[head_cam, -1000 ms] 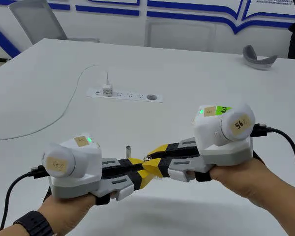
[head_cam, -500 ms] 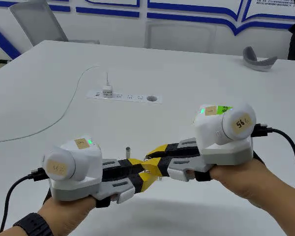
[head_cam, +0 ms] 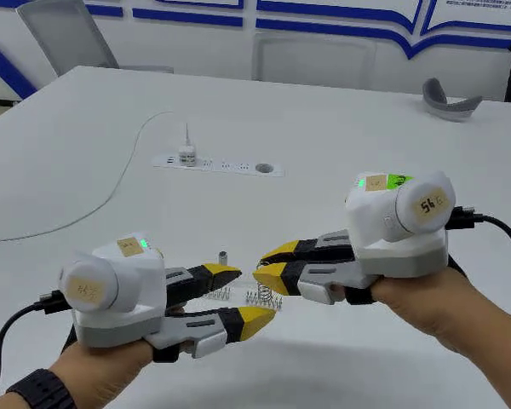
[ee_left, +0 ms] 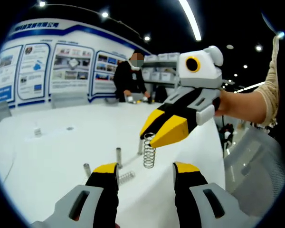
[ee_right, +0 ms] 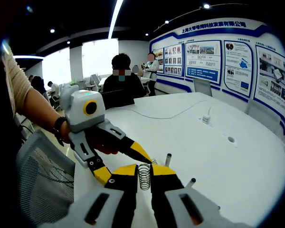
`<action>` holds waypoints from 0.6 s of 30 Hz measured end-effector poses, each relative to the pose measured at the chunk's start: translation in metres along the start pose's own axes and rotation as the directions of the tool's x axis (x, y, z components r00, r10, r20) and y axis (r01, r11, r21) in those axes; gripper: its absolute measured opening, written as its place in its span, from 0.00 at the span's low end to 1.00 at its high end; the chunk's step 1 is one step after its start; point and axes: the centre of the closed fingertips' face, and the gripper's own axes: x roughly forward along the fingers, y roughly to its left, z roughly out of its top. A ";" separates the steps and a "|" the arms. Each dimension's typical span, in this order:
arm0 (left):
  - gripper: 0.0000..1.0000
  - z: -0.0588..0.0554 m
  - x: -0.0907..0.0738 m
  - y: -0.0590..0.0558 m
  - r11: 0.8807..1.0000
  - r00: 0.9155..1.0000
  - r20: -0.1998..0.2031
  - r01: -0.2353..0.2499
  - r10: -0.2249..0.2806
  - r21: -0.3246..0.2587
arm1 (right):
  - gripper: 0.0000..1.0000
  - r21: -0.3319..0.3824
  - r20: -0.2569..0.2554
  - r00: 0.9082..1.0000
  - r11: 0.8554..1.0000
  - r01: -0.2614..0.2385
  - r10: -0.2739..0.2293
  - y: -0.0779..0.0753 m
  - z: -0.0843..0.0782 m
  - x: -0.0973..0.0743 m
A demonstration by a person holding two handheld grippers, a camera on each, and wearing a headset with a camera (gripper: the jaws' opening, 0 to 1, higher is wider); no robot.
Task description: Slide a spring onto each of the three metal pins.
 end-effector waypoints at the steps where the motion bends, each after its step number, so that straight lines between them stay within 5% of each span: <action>1: 0.48 -0.001 -0.001 0.001 1.000 1.000 0.000 -0.002 0.002 -0.001 | 0.11 0.000 -0.001 1.000 1.000 0.002 -0.002 -0.001 0.000 -0.001; 18: 0.65 -0.025 -0.024 0.012 0.999 0.997 -0.053 -0.047 0.048 0.027 | 0.11 0.021 0.000 0.999 0.998 0.052 -0.052 -0.019 -0.002 -0.016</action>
